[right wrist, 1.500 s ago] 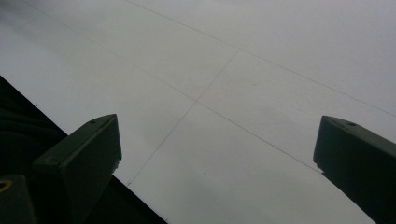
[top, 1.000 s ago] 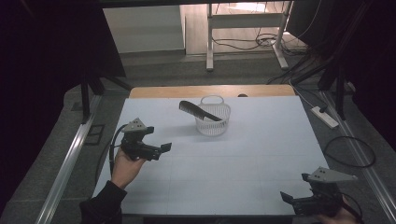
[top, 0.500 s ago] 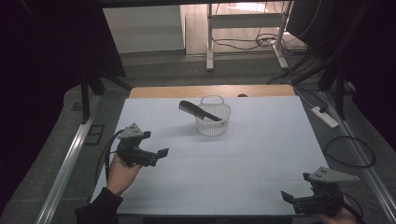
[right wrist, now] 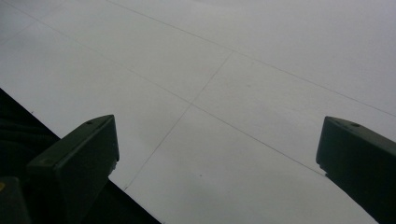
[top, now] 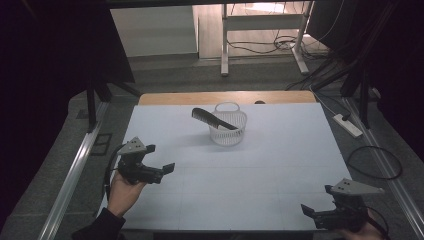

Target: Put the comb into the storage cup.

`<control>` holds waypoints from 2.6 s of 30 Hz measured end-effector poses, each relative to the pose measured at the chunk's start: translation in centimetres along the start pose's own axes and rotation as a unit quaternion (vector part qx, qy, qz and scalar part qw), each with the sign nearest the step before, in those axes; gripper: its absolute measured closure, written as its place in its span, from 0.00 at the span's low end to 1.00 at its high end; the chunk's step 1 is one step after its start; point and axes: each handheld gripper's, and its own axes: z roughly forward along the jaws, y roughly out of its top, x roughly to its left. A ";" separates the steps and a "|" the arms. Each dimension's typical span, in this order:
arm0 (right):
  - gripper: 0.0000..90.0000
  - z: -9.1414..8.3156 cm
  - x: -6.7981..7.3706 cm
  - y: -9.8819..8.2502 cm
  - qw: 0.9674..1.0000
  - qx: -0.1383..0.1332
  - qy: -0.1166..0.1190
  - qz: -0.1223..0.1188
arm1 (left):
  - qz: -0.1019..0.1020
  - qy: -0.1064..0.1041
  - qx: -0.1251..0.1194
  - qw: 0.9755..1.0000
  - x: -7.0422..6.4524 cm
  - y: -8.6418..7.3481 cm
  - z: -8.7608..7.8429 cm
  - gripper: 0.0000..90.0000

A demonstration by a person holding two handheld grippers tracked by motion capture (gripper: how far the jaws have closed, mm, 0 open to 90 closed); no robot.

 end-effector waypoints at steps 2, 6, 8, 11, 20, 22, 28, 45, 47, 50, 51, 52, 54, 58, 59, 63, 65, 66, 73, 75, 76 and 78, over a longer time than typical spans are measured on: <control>0.00 0.0 0.0 0.0 1.000 0.001 0.000 -0.001 | -0.002 0.001 -0.001 1.000 0.0 -0.2 -0.3 0.00; 0.00 0.0 0.0 0.0 1.000 0.000 0.000 0.001 | -0.006 0.003 -0.002 1.000 0.0 -0.6 -0.7 0.00; 0.00 0.0 0.0 0.0 1.000 -0.001 0.000 0.001 | -0.008 0.003 -0.003 1.000 0.0 -0.8 -0.9 0.00; 0.00 0.0 0.0 0.0 1.000 -0.001 0.000 0.001 | -0.010 0.004 -0.002 1.000 0.0 -1.0 -1.2 0.00; 0.00 0.0 0.0 0.0 1.000 0.000 0.001 0.002 | -0.016 0.006 -0.003 1.000 -0.1 -1.6 -1.9 0.00; 0.00 0.0 0.0 0.0 1.000 0.000 0.001 0.002 | -0.017 0.006 -0.002 1.000 -0.1 -1.7 -2.0 0.00; 0.00 0.1 0.0 0.0 1.000 0.001 0.001 0.002 | -0.019 0.009 0.000 1.000 -0.2 -2.1 -2.3 0.00; 0.00 0.1 0.0 0.1 1.000 0.002 0.000 0.000 | -0.028 0.023 0.000 0.999 -0.5 -3.7 -4.1 0.00; 0.00 0.1 0.0 0.1 1.000 0.002 0.000 0.000 | -0.030 0.024 0.000 0.999 -0.5 -3.9 -4.3 0.00; 0.00 0.1 0.0 0.1 1.000 0.002 0.000 0.000 | -0.032 0.025 0.000 0.999 -0.6 -4.2 -4.7 0.00; 0.00 0.1 0.0 0.1 1.000 0.002 0.000 -0.001 | -0.032 0.026 0.000 0.999 -0.6 -4.2 -4.8 0.00; 0.00 0.1 0.0 0.1 1.000 0.002 -0.001 -0.001 | -0.033 0.026 0.000 0.999 -0.7 -4.4 -4.9 0.00; 0.00 0.1 0.0 0.1 1.000 0.003 -0.001 -0.002 | -0.034 0.027 0.001 0.999 -0.7 -4.6 -5.1 0.00; 0.00 0.1 0.0 0.1 1.000 0.004 -0.001 -0.002 | -0.037 0.031 -0.001 0.999 -0.7 -5.0 -5.7 0.00; 0.00 0.1 0.0 0.1 1.000 0.004 -0.001 -0.002 | -0.038 0.032 -0.001 0.999 -0.7 -5.1 -5.8 0.00; 0.00 0.1 0.0 0.1 1.000 0.004 -0.001 -0.002 | -0.044 0.035 -0.002 0.998 -0.7 -5.6 -6.3 0.00; 0.00 0.1 0.0 0.1 1.000 0.004 -0.001 -0.002 | -0.047 0.036 -0.002 0.998 -0.7 -5.9 -6.6 0.00; 0.00 0.1 0.0 0.1 1.000 0.005 -0.001 -0.002 | -0.049 0.038 -0.002 0.998 -0.7 -6.0 -6.8 0.00; 0.00 0.2 0.1 0.1 1.000 0.006 -0.002 -0.003 | -0.054 0.050 -0.003 0.997 -0.9 -6.8 -7.8 0.00; 0.00 0.2 0.1 0.1 1.000 0.006 -0.002 -0.003 | -0.055 0.052 -0.003 0.997 -0.9 -7.0 -8.0 0.00; 0.00 0.2 0.1 0.1 1.000 0.006 -0.002 -0.003 | -0.056 0.054 -0.003 0.997 -1.0 -7.1 -8.1 0.00; 0.00 0.2 0.1 0.1 1.000 0.006 -0.002 -0.004 | -0.057 0.058 -0.003 0.997 -1.1 -7.3 -8.4 0.00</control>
